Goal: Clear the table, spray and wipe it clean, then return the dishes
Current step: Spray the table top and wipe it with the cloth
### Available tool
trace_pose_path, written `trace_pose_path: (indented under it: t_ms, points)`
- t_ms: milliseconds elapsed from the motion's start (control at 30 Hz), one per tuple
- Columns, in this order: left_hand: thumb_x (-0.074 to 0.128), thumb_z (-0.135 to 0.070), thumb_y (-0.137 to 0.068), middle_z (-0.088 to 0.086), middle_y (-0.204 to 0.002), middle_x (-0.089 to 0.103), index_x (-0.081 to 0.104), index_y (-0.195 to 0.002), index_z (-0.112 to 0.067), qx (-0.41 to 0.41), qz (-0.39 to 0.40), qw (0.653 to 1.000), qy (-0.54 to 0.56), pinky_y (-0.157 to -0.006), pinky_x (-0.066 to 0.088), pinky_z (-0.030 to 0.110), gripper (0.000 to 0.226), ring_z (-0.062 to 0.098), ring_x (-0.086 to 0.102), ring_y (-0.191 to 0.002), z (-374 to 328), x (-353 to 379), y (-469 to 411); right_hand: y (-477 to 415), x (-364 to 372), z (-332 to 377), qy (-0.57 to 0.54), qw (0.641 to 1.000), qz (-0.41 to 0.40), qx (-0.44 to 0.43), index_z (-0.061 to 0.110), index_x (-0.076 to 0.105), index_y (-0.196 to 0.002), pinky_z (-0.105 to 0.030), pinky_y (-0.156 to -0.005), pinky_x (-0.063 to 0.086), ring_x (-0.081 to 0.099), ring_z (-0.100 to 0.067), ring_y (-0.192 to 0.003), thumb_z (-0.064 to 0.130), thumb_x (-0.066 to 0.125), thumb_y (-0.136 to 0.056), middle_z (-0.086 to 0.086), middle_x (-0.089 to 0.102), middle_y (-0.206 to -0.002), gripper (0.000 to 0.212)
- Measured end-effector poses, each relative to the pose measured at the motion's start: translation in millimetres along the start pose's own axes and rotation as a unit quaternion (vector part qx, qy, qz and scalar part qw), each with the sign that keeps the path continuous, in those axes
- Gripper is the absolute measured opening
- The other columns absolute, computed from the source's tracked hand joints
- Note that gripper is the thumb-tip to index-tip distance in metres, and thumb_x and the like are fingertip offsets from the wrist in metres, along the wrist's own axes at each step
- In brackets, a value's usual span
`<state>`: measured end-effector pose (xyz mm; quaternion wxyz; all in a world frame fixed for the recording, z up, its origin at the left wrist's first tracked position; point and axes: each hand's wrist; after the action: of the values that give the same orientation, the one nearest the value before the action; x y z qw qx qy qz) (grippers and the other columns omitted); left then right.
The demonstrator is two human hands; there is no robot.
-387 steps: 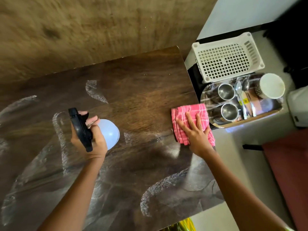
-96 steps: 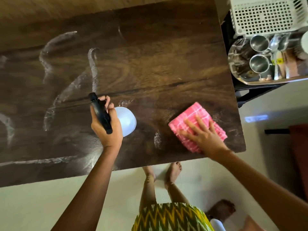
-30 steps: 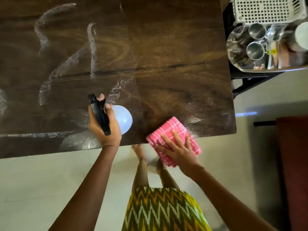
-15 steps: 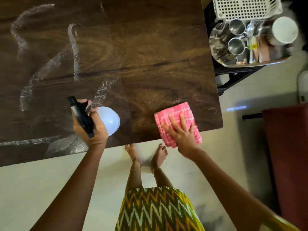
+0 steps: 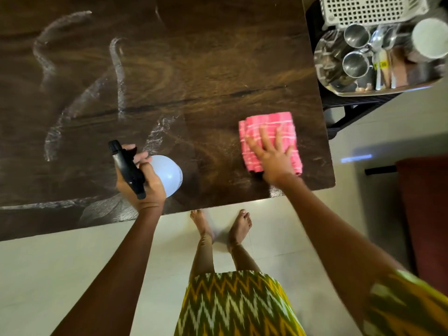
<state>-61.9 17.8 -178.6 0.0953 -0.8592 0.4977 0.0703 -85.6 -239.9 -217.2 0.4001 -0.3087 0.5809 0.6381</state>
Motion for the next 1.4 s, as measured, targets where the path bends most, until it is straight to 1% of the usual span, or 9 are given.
trace_pose_path:
  t_ms: [167,233,300,367,467,533,833,933,1400]
  points:
    - [0.045,-0.019,-0.076,-0.014,-0.09,0.067,0.056,-0.106,-0.009,-0.041,-0.005,0.999,-0.011,-0.087,0.05,0.054,0.033,0.04,0.063,-0.089,-5.8,-3.6,-2.0,57.9,47.2,75.9,0.069,0.982,0.052,-0.168,0.038,0.0,-0.147,-0.071,-0.106,0.002,-0.017,-0.042,-0.139,0.032,0.061,-0.087,-0.005,-0.014,-0.157,0.086]
    - [0.046,-0.012,-0.076,-0.021,-0.095,0.066,0.058,-0.109,-0.006,-0.05,0.0,0.998,-0.023,-0.093,0.048,0.054,0.036,0.037,0.063,-0.097,-9.9,-6.1,-3.1,85.8,51.2,73.9,0.077,0.975,0.073,-0.195,0.04,0.022,-0.144,-0.075,-0.1,0.015,0.006,-0.043,-0.141,0.031,0.077,-0.072,-0.007,0.013,-0.157,0.091]
    - [0.046,-0.005,-0.076,-0.021,-0.098,0.064,0.058,-0.113,-0.006,-0.064,0.006,0.998,-0.015,-0.095,0.049,0.036,0.039,0.029,0.063,-0.095,-18.7,-8.6,-3.1,102.2,48.2,62.5,0.091,0.975,0.07,-0.188,0.035,0.052,-0.13,-0.075,-0.084,0.036,0.041,-0.042,-0.128,0.029,0.091,-0.046,-0.008,0.048,-0.14,0.093]
    - [0.047,-0.007,-0.075,-0.011,-0.099,0.062,0.056,-0.111,-0.02,-0.077,0.007,0.996,-0.038,-0.085,0.046,0.014,0.039,0.002,0.061,-0.084,-29.6,-12.8,-3.5,109.0,46.5,50.2,0.08,0.985,0.049,-0.143,0.03,0.058,-0.125,-0.073,-0.076,0.042,0.051,-0.042,-0.119,0.027,0.093,-0.041,-0.01,0.057,-0.131,0.091]
    - [0.048,-0.009,-0.075,-0.006,-0.089,0.063,0.065,-0.101,-0.012,-0.066,0.092,0.988,-0.106,-0.074,0.042,0.004,0.031,-0.015,0.056,-0.074,-34.5,-30.2,-5.0,111.1,31.4,53.6,0.008,0.996,-0.011,-0.083,0.026,0.043,-0.138,-0.068,-0.094,0.038,0.033,-0.042,-0.134,0.021,0.083,-0.066,-0.012,0.042,-0.144,0.083]
    - [0.051,-0.005,-0.076,-0.003,-0.085,0.064,0.067,-0.094,-0.006,-0.088,0.184,0.967,-0.151,-0.066,0.038,-0.002,0.024,-0.008,0.057,-0.069,-35.2,-43.9,-2.7,113.7,21.9,59.4,-0.042,0.998,-0.033,-0.038,0.029,0.022,-0.146,-0.061,-0.11,0.023,0.009,-0.037,-0.143,0.019,0.067,-0.083,-0.009,0.02,-0.155,0.078]
    - [0.055,-0.013,-0.088,0.003,-0.073,0.052,0.058,-0.074,-0.009,-0.227,0.361,0.85,-0.311,-0.037,0.034,0.008,0.015,0.009,0.049,-0.054,-30.8,-99.1,31.7,119.9,13.3,96.1,-0.102,0.99,-0.092,0.04,0.026,0.024,-0.146,-0.063,-0.106,0.028,0.01,-0.037,-0.142,0.008,0.063,-0.086,-0.009,0.02,-0.154,0.073]
    - [0.056,-0.014,-0.089,0.002,-0.062,0.046,0.048,-0.061,-0.013,-0.233,0.361,0.842,-0.326,-0.04,0.031,0.012,0.03,0.01,0.045,-0.051,-26.4,-112.2,38.3,129.2,21.8,100.8,-0.101,0.989,-0.094,0.05,0.024,0.029,-0.145,-0.065,-0.103,0.032,0.015,-0.038,-0.141,0.005,0.066,-0.084,-0.01,0.025,-0.152,0.074]
    - [0.059,-0.007,-0.082,0.015,-0.085,0.064,0.068,-0.085,0.0,-0.277,0.218,0.897,-0.268,-0.041,0.037,0.013,0.012,0.012,0.05,-0.053,-16.4,-136.6,-3.2,124.7,31.0,126.8,-0.096,0.987,-0.126,0.019,0.015,0.038,-0.141,-0.069,-0.092,0.038,0.027,-0.044,-0.135,0.002,0.077,-0.072,-0.017,0.034,-0.146,0.08]
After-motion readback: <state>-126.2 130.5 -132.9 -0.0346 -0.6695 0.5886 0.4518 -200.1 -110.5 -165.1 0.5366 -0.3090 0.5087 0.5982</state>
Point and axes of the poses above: each hand's wrist, its own y-axis away from the middle knuckle, its own x-axis out of the palm, z = x × y
